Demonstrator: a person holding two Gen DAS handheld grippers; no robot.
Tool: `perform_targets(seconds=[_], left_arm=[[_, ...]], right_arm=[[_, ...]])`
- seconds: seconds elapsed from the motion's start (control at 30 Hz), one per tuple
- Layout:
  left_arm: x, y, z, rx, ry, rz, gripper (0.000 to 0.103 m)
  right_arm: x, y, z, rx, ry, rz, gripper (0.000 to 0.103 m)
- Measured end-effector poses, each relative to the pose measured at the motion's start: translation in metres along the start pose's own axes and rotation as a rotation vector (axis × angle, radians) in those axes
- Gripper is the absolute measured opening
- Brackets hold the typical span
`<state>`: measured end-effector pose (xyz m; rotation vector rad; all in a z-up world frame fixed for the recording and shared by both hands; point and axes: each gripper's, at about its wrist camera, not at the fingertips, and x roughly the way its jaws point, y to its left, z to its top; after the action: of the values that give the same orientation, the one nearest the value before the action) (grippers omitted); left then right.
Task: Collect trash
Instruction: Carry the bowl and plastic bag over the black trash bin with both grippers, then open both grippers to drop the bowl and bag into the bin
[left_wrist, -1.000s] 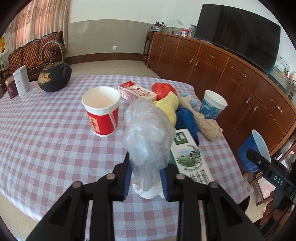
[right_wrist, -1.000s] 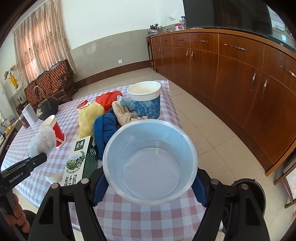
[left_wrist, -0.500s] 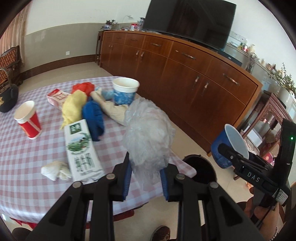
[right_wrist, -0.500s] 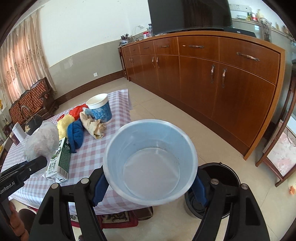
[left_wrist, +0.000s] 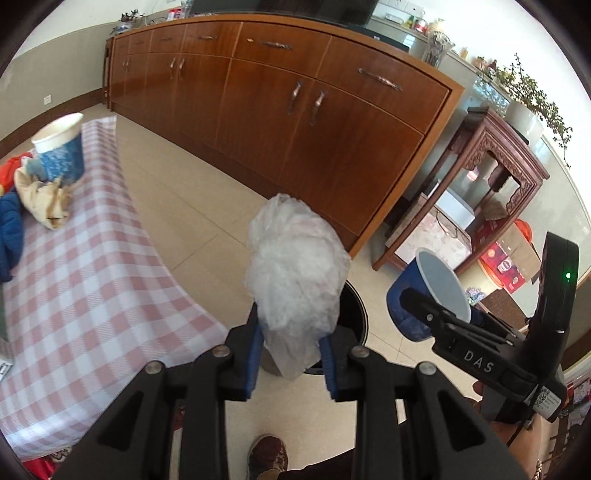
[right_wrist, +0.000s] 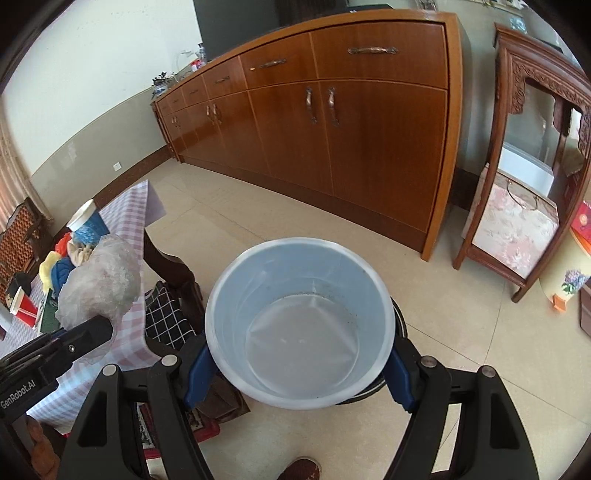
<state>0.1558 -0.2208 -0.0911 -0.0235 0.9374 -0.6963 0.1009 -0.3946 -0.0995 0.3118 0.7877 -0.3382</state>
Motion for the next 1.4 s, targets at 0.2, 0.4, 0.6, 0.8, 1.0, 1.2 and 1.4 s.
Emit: perform_targets(seconds=[0.2, 0.4, 0.6, 0.8, 1.0, 1.2, 1.4], left_arm=[[0.050, -0.022, 0.000, 0.014, 0.076, -0.018, 0.030], [0.095, -0.025, -0.001, 0.001, 0.144, 0.001, 0.030], [0.143, -0.025, -0.006, 0.007, 0.225, 0.024, 0.030], [0.178, -0.022, -0.007, -0.032, 0.284, 0.013, 0.055], [0.178, -0.018, -0.002, -0.034, 0.269, 0.028, 0.075], [0.148, -0.023, 0.006, 0.041, 0.176, 0.149, 0.075], [0.103, -0.030, 0.016, 0.052, 0.113, 0.174, 0.075]], right_arm=[[0.039, -0.046, -0.005, 0.065, 0.083, -0.028, 0.078], [0.092, -0.072, -0.006, 0.129, 0.182, -0.022, 0.078], [0.144, -0.086, -0.007, 0.163, 0.280, -0.019, 0.078], [0.173, -0.101, -0.008, 0.236, 0.340, -0.010, 0.079], [0.176, -0.108, -0.004, 0.247, 0.320, -0.049, 0.088], [0.152, -0.110, -0.001, 0.242, 0.251, -0.105, 0.088], [0.114, -0.097, 0.004, 0.214, 0.210, -0.136, 0.088]])
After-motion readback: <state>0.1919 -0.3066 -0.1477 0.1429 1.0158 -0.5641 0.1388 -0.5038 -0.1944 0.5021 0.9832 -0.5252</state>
